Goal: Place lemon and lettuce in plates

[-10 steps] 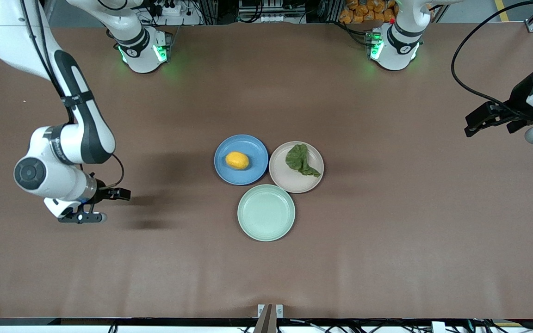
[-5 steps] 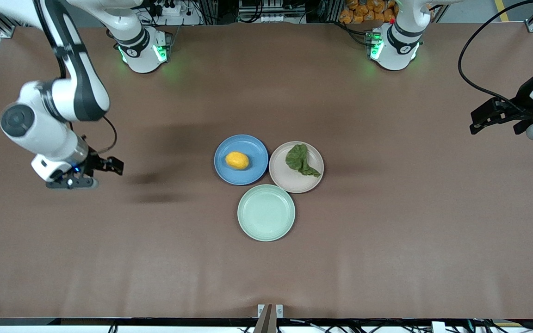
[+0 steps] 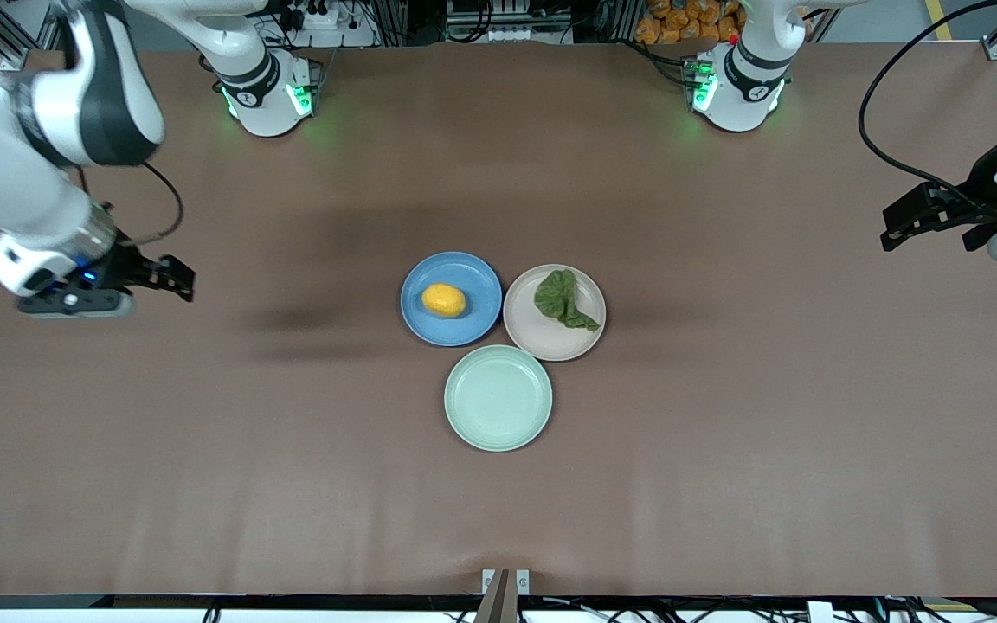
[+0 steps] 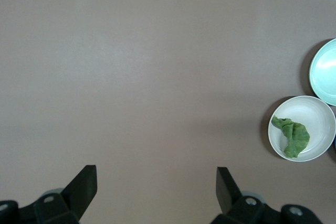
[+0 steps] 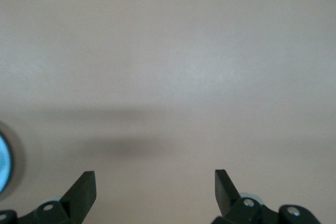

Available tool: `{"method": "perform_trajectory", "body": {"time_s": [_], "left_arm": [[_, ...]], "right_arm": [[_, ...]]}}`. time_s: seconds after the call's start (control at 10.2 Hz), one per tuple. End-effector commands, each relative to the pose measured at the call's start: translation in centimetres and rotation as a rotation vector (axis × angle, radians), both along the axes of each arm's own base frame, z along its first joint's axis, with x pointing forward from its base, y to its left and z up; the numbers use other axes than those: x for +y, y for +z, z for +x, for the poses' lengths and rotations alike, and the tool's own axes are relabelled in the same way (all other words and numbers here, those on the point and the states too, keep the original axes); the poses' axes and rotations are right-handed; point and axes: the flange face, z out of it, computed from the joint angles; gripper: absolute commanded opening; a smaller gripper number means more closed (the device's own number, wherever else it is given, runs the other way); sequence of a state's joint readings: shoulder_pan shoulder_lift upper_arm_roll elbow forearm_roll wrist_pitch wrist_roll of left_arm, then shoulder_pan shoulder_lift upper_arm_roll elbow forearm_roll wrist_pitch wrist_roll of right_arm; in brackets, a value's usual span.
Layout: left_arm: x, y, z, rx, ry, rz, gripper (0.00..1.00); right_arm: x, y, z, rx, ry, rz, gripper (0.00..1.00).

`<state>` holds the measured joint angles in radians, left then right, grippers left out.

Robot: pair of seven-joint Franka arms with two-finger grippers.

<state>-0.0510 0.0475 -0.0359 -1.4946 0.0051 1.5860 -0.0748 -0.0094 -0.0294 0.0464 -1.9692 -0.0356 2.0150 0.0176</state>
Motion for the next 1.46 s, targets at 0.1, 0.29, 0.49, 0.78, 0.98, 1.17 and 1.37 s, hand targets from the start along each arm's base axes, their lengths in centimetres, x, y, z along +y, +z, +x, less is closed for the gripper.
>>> {"method": "perform_trajectory", "body": {"time_s": [0.1, 0.29, 0.49, 0.78, 0.98, 1.17, 1.37], "left_arm": [[0.4, 0.5, -0.6, -0.003, -0.017, -0.005, 1.0], [0.4, 0.5, -0.6, -0.003, -0.016, -0.002, 1.0], [0.9, 0.6, -0.6, -0.004, -0.003, 0.0, 1.0], [1.0, 0.6, -0.5, -0.004, -0.003, 0.012, 1.0], [1.1, 0.5, -0.7, 0.008, -0.004, 0.027, 1.0], [1.2, 0.4, -0.7, 0.015, -0.002, 0.026, 1.0], [1.2, 0.4, -0.8, 0.018, -0.002, 0.026, 1.0]], "right_arm": [[-0.2, 12.4, 0.3, -0.022, -0.023, -0.006, 1.0], [-0.4, 16.5, -0.3, -0.048, -0.03, 0.004, 1.0], [-0.9, 17.7, -0.8, -0.026, -0.043, 0.02, 1.0], [-0.9, 17.9, -1.2, -0.006, -0.041, 0.053, 1.0], [-1.4, 17.8, -1.2, -0.003, -0.041, 0.053, 1.0], [-1.4, 17.8, -1.2, -0.003, -0.043, 0.053, 1.0], [-1.4, 17.8, -1.2, -0.003, -0.043, 0.053, 1.0]]}}
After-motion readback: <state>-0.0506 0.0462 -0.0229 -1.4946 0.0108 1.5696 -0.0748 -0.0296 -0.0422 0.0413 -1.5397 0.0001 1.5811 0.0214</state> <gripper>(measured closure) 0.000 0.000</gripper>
